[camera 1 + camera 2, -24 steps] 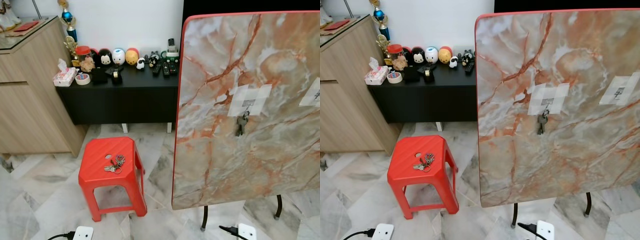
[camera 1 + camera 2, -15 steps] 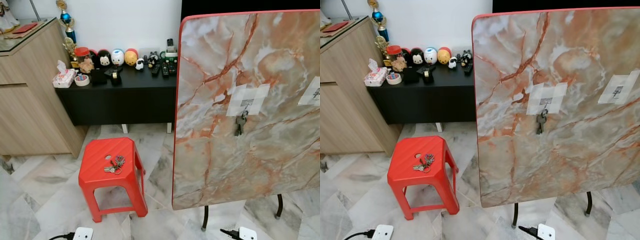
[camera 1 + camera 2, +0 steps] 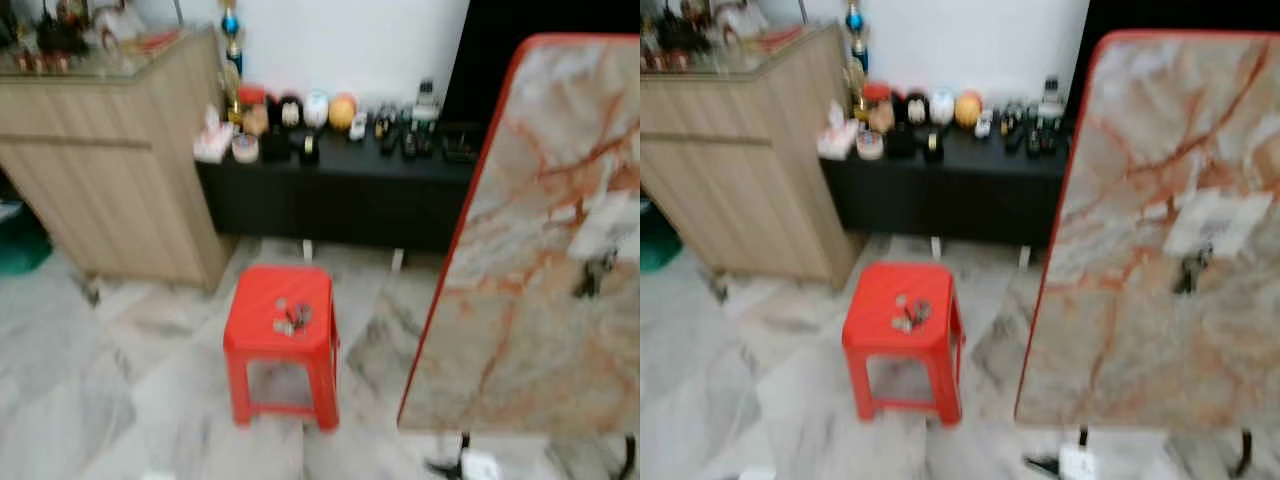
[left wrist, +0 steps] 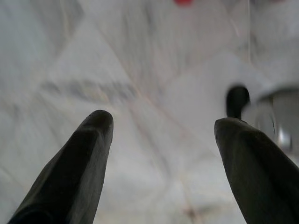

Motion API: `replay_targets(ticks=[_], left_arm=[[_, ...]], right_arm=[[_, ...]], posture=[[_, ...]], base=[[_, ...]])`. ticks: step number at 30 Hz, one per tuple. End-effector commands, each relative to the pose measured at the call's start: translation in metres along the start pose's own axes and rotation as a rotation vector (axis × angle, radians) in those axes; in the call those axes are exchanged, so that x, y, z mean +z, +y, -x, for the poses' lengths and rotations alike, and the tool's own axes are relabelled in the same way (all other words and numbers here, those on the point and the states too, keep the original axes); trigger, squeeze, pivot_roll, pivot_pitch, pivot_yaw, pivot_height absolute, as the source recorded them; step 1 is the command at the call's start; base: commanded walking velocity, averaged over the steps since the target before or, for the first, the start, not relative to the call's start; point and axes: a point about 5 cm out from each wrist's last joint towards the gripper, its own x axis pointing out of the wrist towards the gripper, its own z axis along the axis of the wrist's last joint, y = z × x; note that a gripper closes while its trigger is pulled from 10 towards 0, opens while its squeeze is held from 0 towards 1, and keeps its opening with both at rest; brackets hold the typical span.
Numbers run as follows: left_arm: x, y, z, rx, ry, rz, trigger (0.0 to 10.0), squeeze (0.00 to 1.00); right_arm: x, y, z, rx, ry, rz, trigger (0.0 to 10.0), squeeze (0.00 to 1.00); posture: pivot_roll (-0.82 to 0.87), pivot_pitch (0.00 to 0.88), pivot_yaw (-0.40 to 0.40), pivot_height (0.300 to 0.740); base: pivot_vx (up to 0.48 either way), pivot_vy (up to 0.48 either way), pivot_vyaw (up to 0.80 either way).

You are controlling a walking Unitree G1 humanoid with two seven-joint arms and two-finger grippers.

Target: Hang keys on a hook

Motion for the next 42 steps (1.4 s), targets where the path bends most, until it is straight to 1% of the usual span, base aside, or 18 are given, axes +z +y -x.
replay_targets(ticks=[1,8,15,19,21,24,27,33,35,42], left_arm=[[-0.005,-0.007,0.0,-0.018,0.022,-0.007,10.0,0.0],[-0.005,-0.007,0.0,-0.019,0.02,-0.003,10.0,0.0],[-0.005,-0.006,0.0,-0.014,0.018,0.006,10.0,0.0],[-0.005,-0.006,0.0,-0.011,0.015,0.017,10.0,0.0],[-0.005,-0.006,0.0,-0.009,0.013,0.019,10.0,0.0],[-0.004,-0.006,0.0,-0.009,0.009,0.024,10.0,0.0],[-0.004,-0.006,0.0,-0.009,0.006,0.02,10.0,0.0],[-0.003,-0.008,0.0,-0.02,0.0,0.014,10.0,0.0],[-0.003,-0.008,0.0,-0.021,0.0,0.029,10.0,0.0],[-0.002,-0.009,0.0,-0.03,-0.009,0.04,10.0,0.0]], right_arm=[[-0.006,-0.014,0.002,-0.037,0.018,-0.018,10.0,0.0],[-0.013,-0.034,0.005,-0.053,0.025,-0.015,10.0,0.0],[-0.016,-0.041,0.007,-0.065,0.027,-0.019,10.0,0.0],[-0.015,-0.037,0.006,-0.061,0.025,-0.022,10.0,0.0],[-0.014,-0.03,0.005,-0.056,0.023,-0.022,10.0,0.0],[-0.012,-0.025,0.004,-0.053,0.021,-0.025,10.0,0.0],[-0.011,-0.022,0.003,-0.05,0.017,-0.033,10.0,0.0],[-0.002,-0.012,0.001,-0.038,0.0,-0.038,10.0,0.0],[0.001,-0.01,0.001,-0.036,-0.005,-0.041,10.0,0.0],[0.006,-0.008,0.0,-0.031,-0.016,-0.049,10.0,0.0]], posture=[[0.0,0.0,0.018,0.74],[0.0,0.0,0.017,0.74],[0.01,0.0,0.014,0.74],[0.01,0.0,0.013,0.74],[0.02,0.0,0.009,0.74],[0.02,0.0,0.008,0.74],[0.02,0.0,0.01,0.74],[0.02,0.0,0.008,0.74],[0.02,0.0,0.007,0.74],[0.02,0.0,0.007,0.74]], base=[[0.0,0.48,0.0],[0.0,0.48,0.0],[0.0,0.48,0.0],[0.0,0.48,0.0],[0.0,0.48,0.0],[0.0,0.342,0.0],[0.0,0.0,0.0],[0.0,0.0,0.0],[0.0,0.0,0.0],[0.0,0.0,0.0]])
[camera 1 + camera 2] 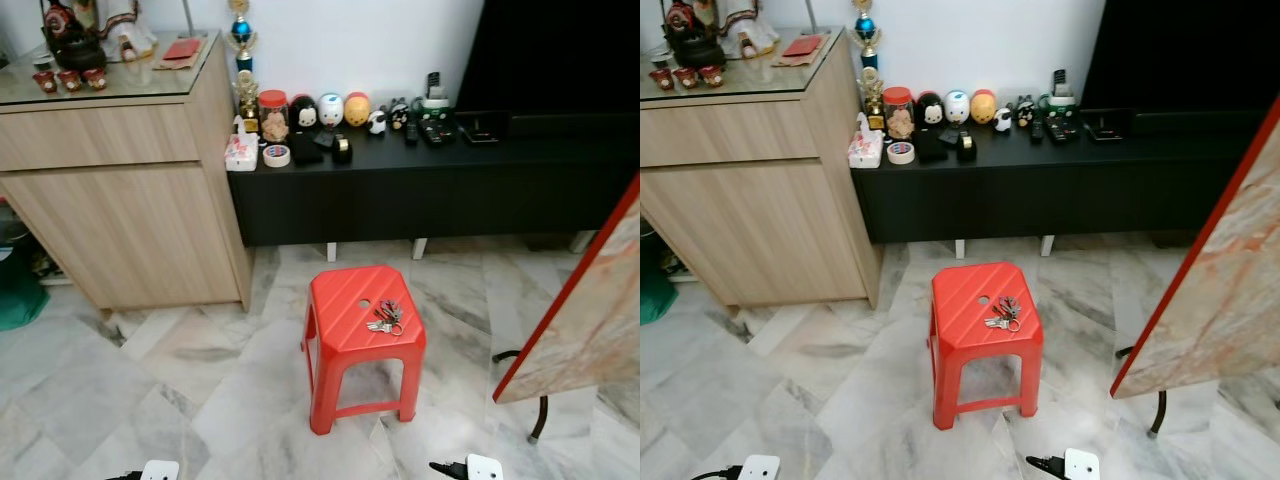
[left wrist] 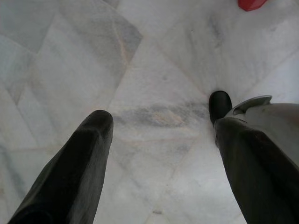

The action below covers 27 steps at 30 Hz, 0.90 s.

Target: Hang keys on a hook

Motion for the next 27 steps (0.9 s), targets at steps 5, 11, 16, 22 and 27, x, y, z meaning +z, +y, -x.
replay_targets(ticks=[5,11,16,22,27], left_arm=[[-0.001,-0.0016,0.0002,-0.006,-0.003,0.015,10.0,0.0],[-0.0011,-0.0014,0.0002,-0.007,-0.003,0.018,10.0,0.0],[-0.0011,-0.0014,0.0003,-0.011,-0.004,0.016,10.0,0.0],[-0.0013,-0.0014,0.0003,-0.012,-0.004,0.015,10.0,0.0],[-0.0013,-0.0015,0.0003,-0.014,-0.004,0.016,10.0,0.0]], right_arm=[[0.0044,0.0015,-0.0004,0.014,-0.019,0.006,10.0,0.0],[0.0079,0.0053,-0.0008,0.026,-0.037,-0.032,10.0,0.0],[0.01,0.0056,-0.0009,0.032,-0.044,-0.048,10.0,0.0],[0.0092,0.0021,-0.0005,0.027,-0.048,-0.06,10.0,0.0],[0.0091,0.0025,-0.0005,0.033,-0.051,-0.05,10.0,0.0]], posture=[[0.02,0.0,0.008,0.74],[0.02,0.0,0.01,0.74],[0.02,0.0,0.011,0.74],[0.02,0.0,0.012,0.74],[0.02,0.0,0.011,0.74]], base=[[0.254,0.0,0.0],[0.274,0.0,0.19],[0.289,0.0,0.0],[0.305,0.0,0.0],[0.307,0.0,0.0]])
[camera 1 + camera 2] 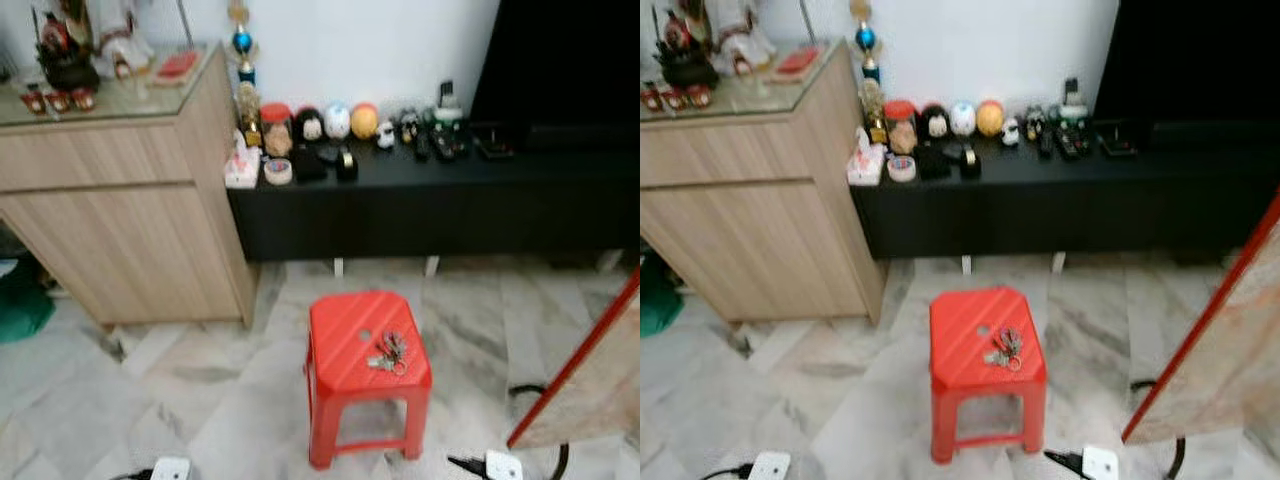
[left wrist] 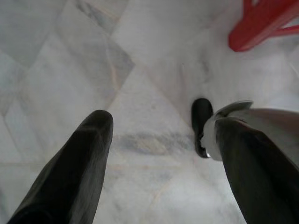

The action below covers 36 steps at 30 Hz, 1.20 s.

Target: Hang keys on a hook

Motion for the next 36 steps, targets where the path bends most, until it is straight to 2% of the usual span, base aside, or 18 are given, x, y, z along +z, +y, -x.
replay_targets(ticks=[1,3,10,22,28,30,34,36], left_arm=[[-0.006,0.002,0.001,0.005,0.019,0.01,10.0,0.0],[-0.006,0.002,0.001,0.004,0.019,0.011,10.0,0.0],[-0.005,0.002,0.001,0.015,0.01,0.014,10.0,0.0],[-0.004,0.002,0.001,0.011,-0.002,0.018,10.0,0.0],[0.0,0.003,0.002,0.025,-0.056,0.05,10.0,0.0],[0.003,0.004,0.002,0.043,-0.097,0.071,10.0,0.0],[0.007,0.005,0.003,0.071,-0.155,0.1,10.0,0.0],[0.087,0.01,0.002,0.07,-0.47,0.03,10.0,0.0]], right_arm=[[0.001,0.001,0.0,0.012,-0.004,0.005,10.0,0.0],[0.001,0.002,0.0,0.021,-0.01,0.043,10.0,0.0],[0.001,0.003,0.0,0.028,-0.012,0.024,10.0,0.0],[0.012,0.005,-0.001,0.025,-0.058,-0.021,10.0,0.0],[0.028,0.007,-0.002,0.015,-0.145,-0.032,10.0,0.0],[0.036,0.013,-0.001,0.021,-0.201,-0.027,10.0,0.0],[0.048,0.018,-0.001,0.041,-0.273,0.015,10.0,0.0],[0.057,0.021,0.001,0.055,-0.322,0.034,10.0,0.0]], posture=[[0.02,0.0,0.011,0.74],[0.02,0.0,0.01,0.74],[0.02,0.0,0.008,0.74],[0.01,0.0,0.011,0.74],[0.01,0.0,0.008,0.74],[0.01,0.0,0.004,0.74],[0.02,0.0,-0.001,0.74],[0.02,0.0,-0.004,0.74]], base=[[0.304,0.0,0.0],[0.307,0.0,0.26],[0.169,0.0,0.75],[0.0,0.0,0.0],[0.0,0.0,0.0],[0.0,0.0,0.0],[0.0,0.0,0.0],[0.0,0.0,0.0]])
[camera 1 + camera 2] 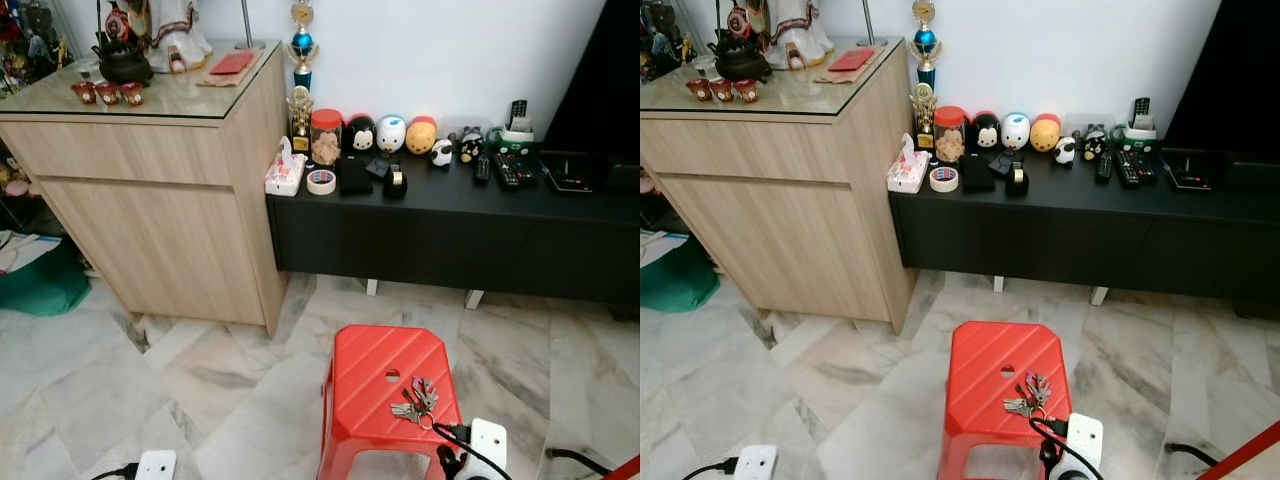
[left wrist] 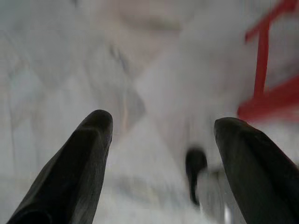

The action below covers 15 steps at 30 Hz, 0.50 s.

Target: Hang keys on a hook

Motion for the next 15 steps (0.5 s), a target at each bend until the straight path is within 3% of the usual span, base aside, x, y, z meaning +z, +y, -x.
replay_targets(ticks=[1,2,7,15], left_arm=[[0.09,0.004,-0.017,-0.017,-0.354,-0.048,10.0,0.0],[0.104,0.002,-0.017,-0.025,-0.42,-0.054,10.0,0.0],[0.135,-0.005,-0.007,-0.068,-0.638,-0.059,10.0,0.0],[0.126,-0.021,0.014,-0.131,-0.733,-0.047,10.0,0.0]], right_arm=[[0.014,0.005,-0.003,0.026,-0.067,0.027,10.0,0.0],[0.023,0.006,-0.004,0.033,-0.11,0.05,10.0,0.0],[0.062,0.018,-0.002,0.084,-0.365,0.114,10.0,0.0],[0.076,0.036,0.014,0.144,-0.574,0.232,10.0,0.0]], posture=[[0.02,0.0,-0.004,0.74],[0.02,0.0,-0.004,0.74],[0.02,0.0,-0.006,0.74],[0.01,0.0,-0.001,0.74]], base=[[0.0,0.0,0.0],[0.0,0.0,0.0],[0.0,0.0,0.0],[0.0,0.0,0.0]])
